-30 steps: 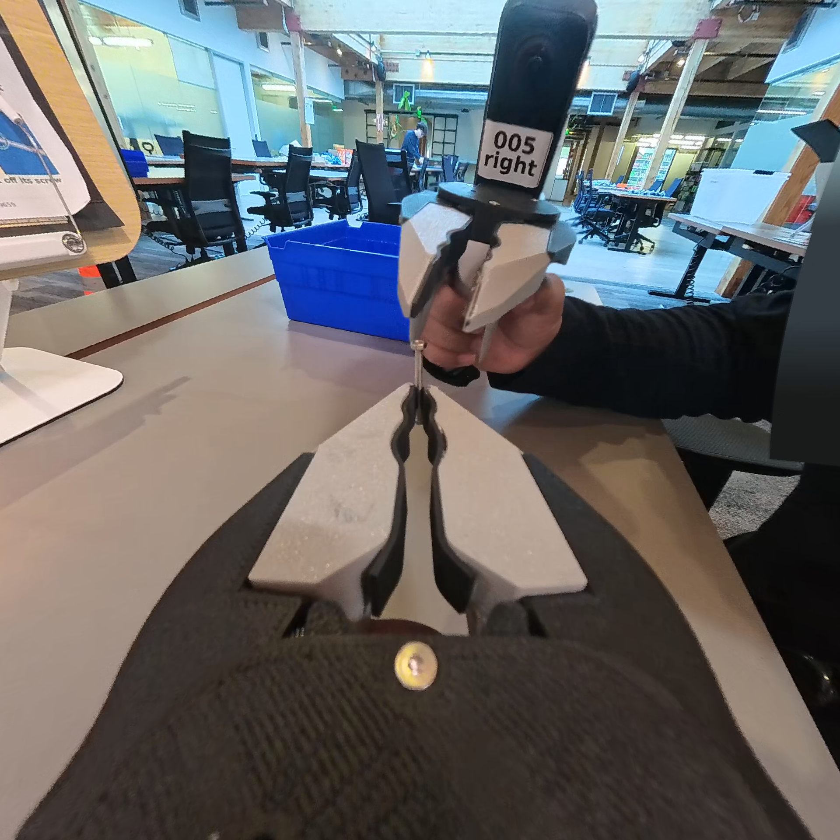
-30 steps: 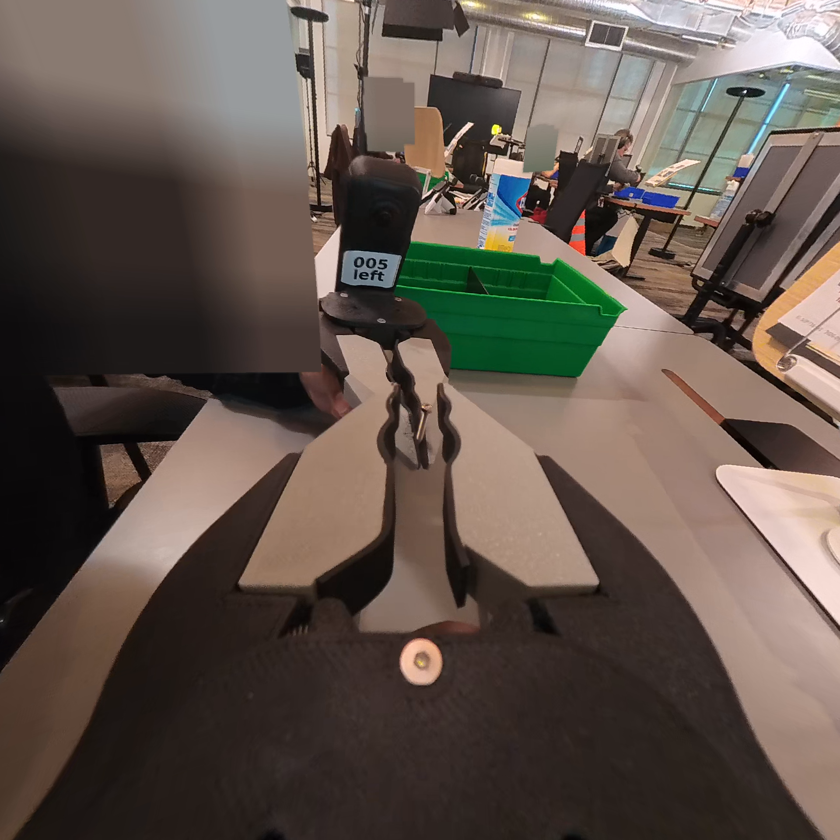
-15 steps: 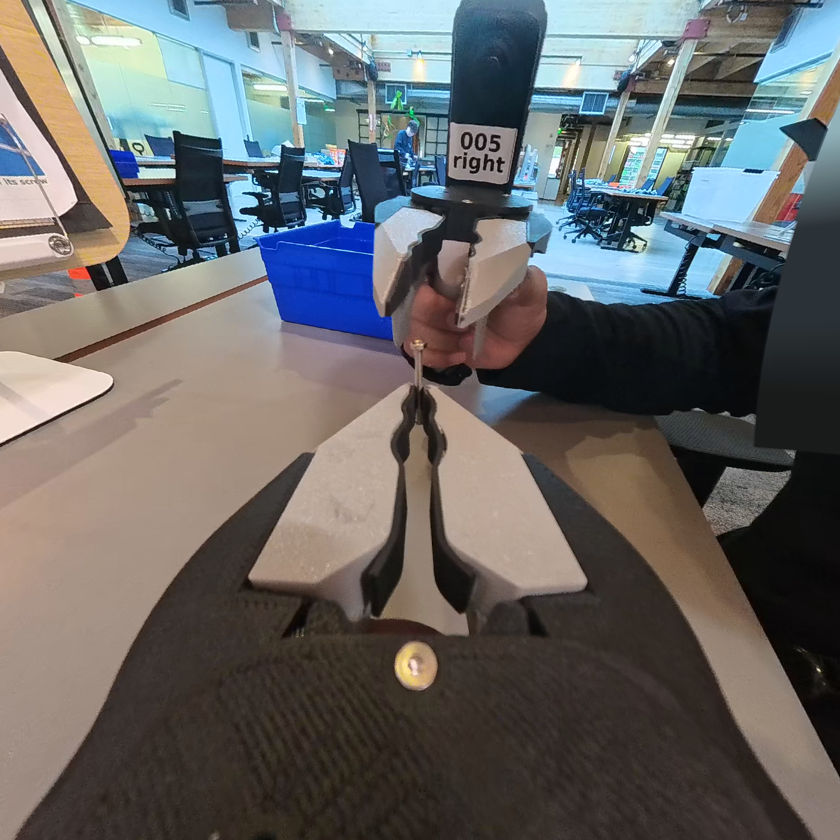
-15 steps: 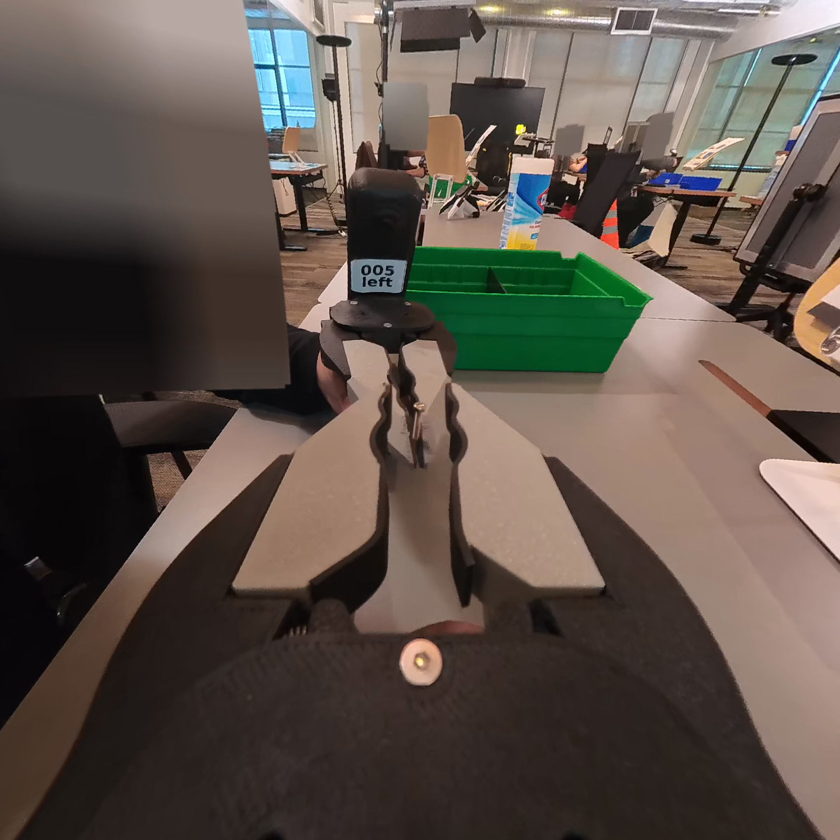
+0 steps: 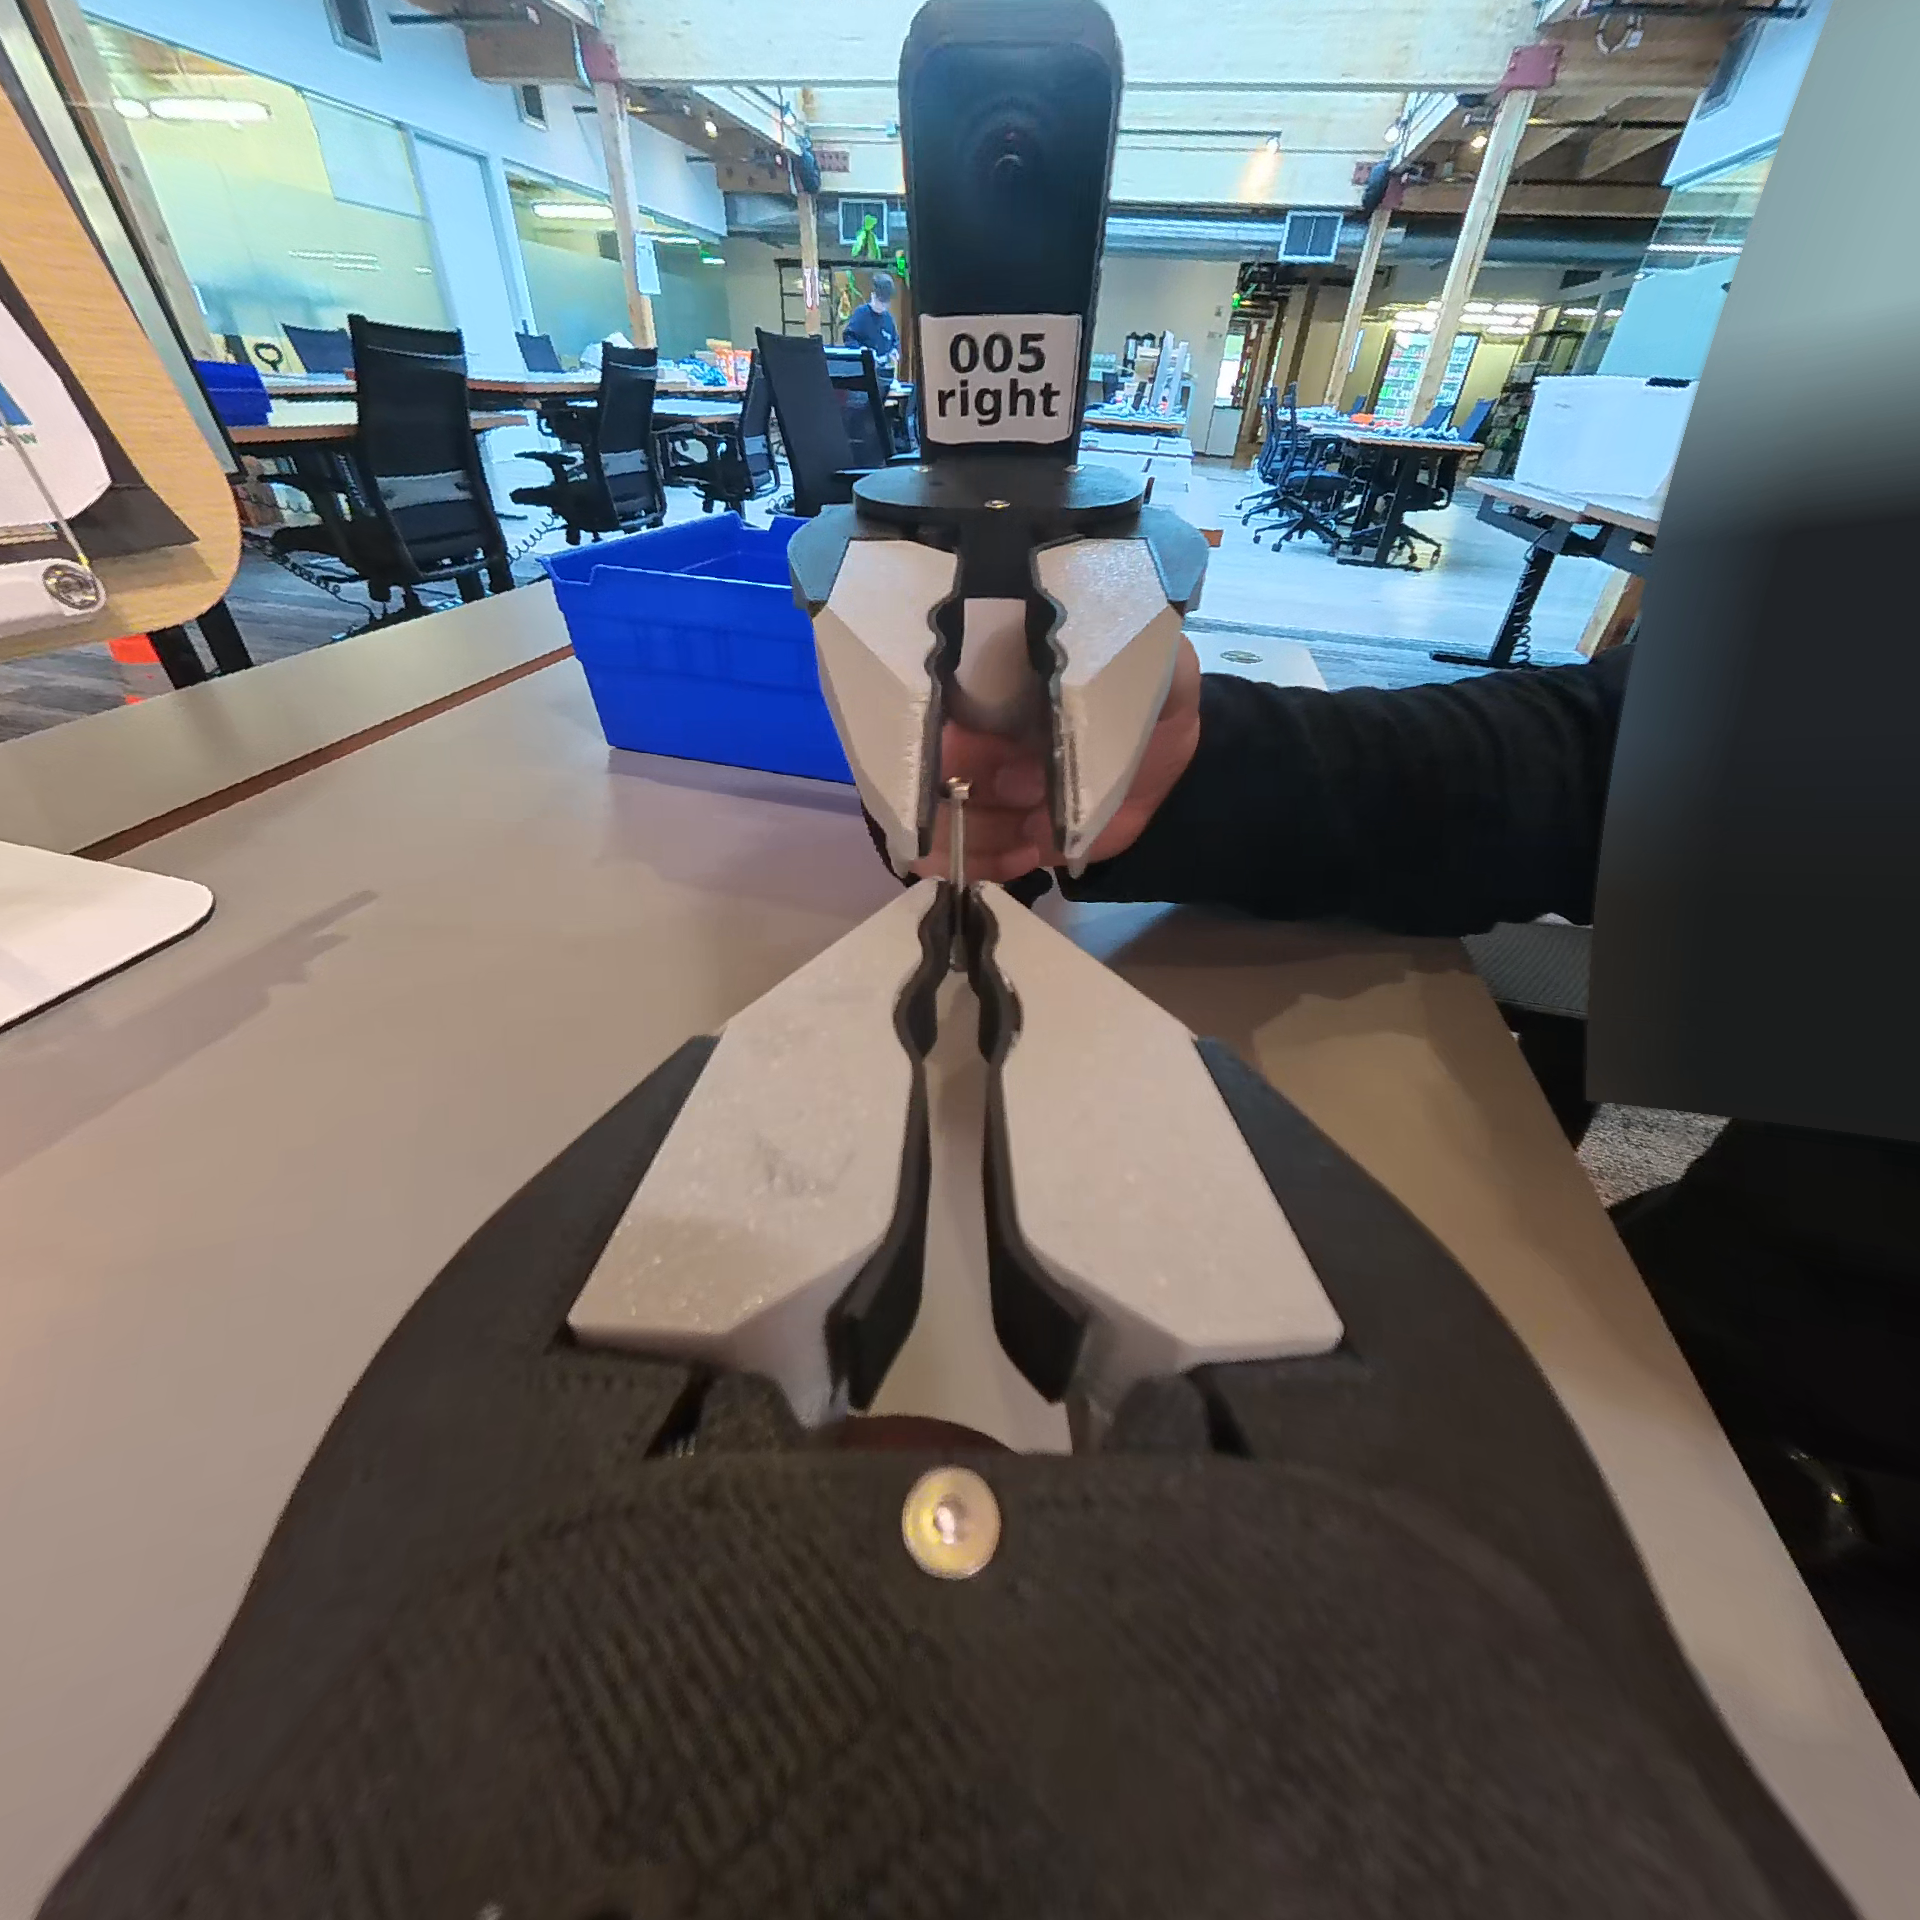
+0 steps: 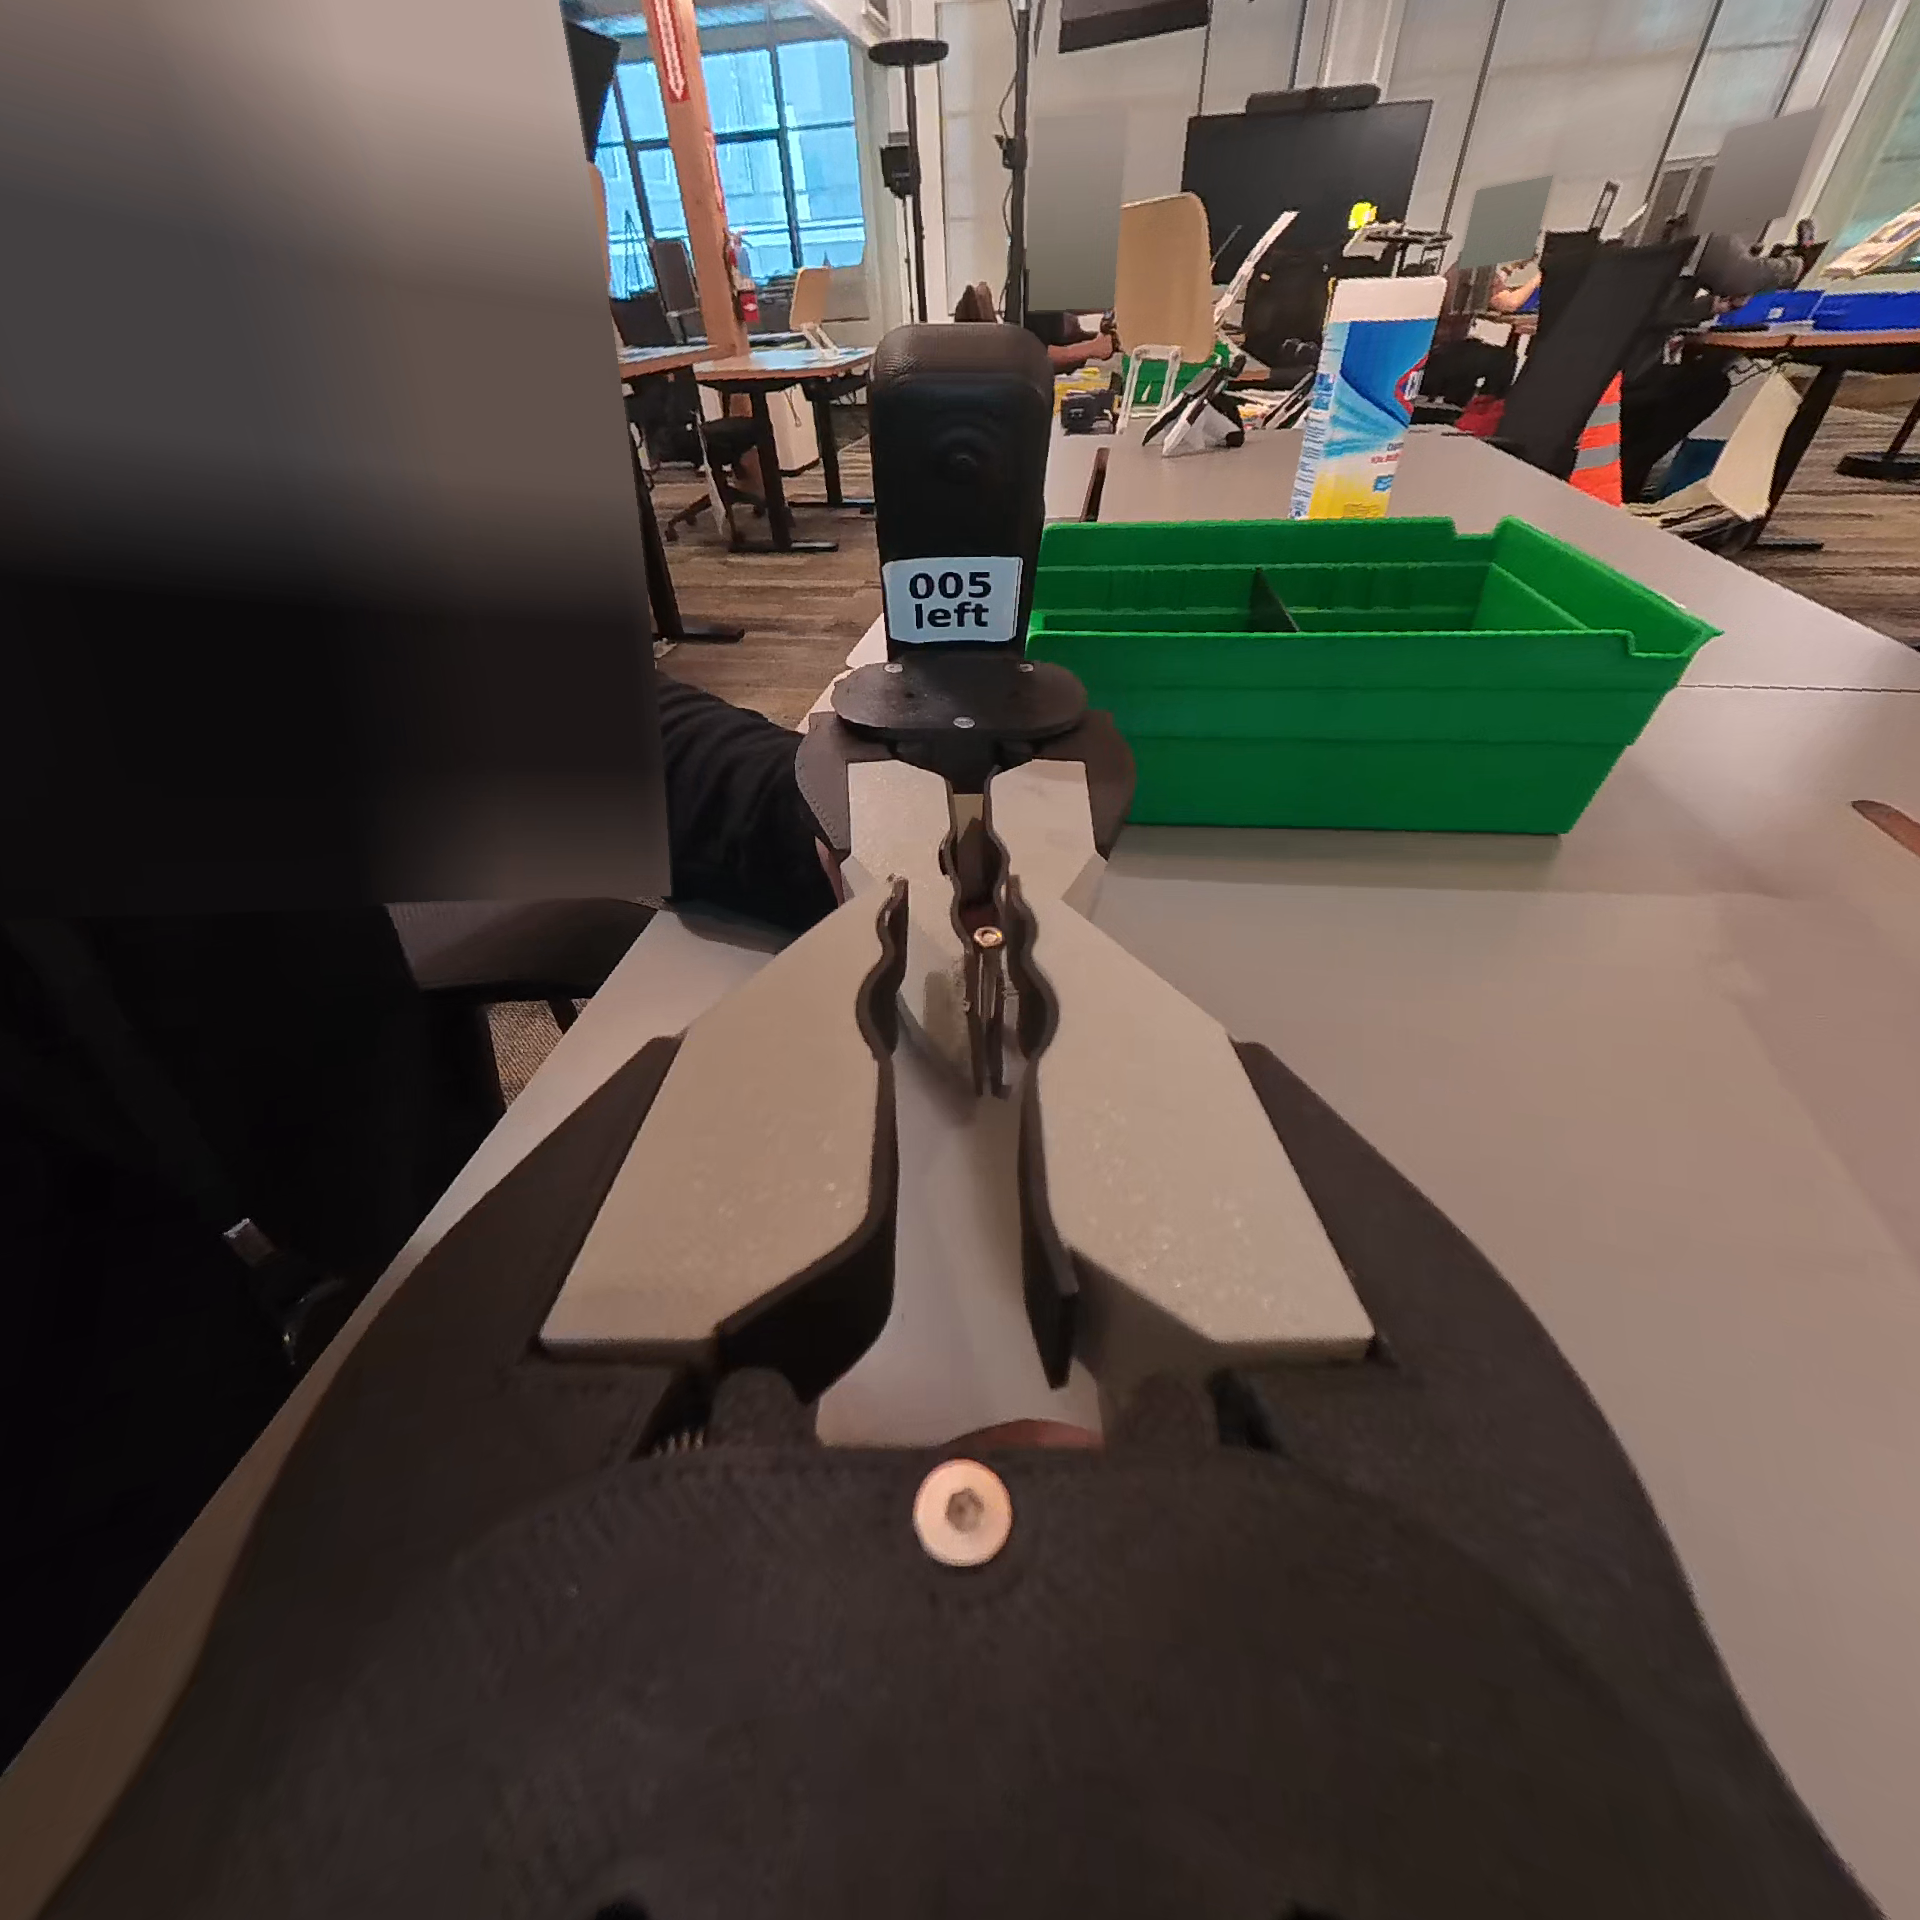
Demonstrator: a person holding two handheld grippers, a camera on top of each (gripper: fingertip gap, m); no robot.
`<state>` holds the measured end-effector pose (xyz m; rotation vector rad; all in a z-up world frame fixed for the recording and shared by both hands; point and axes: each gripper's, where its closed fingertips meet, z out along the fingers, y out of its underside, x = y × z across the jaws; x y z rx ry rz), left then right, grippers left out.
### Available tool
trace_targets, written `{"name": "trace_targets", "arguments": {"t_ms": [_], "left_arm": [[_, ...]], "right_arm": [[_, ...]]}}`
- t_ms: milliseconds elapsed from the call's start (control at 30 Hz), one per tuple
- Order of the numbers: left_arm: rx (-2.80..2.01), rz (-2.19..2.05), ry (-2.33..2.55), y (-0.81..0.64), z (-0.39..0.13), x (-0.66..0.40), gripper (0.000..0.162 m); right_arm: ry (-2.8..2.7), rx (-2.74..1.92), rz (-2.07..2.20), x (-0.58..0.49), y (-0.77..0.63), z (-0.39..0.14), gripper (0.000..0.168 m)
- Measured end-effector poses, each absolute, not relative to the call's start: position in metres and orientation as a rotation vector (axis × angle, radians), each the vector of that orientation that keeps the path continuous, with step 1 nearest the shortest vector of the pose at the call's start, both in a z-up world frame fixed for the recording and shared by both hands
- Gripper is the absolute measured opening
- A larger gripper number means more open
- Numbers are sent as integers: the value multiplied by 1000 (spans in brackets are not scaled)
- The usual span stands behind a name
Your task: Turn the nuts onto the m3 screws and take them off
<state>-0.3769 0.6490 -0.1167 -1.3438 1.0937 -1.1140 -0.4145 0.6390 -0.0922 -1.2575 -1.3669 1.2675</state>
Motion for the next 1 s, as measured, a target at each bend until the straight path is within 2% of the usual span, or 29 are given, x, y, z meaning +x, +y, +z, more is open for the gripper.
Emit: {"name": "trace_targets", "arguments": {"t_ms": [400, 600, 933, 1000], "left_arm": [[-1356, -1111, 1072, 653, -117, -379, 0], [-1357, -1108, 1078, 652, -117, -377, 0], [-1365, -1105, 1065, 655, -118, -379, 0], [-1364, -1104, 1068, 655, -118, -378, 0]], "right_arm": [[-1318, -1270, 1231, -403, 646, -90, 14], [-1329, -1282, 1252, -414, 646, -93, 20], [-1298, -1278, 1216, -400, 648, -91, 13], [-1280, -1282, 1221, -402, 651, -90, 16]]}}
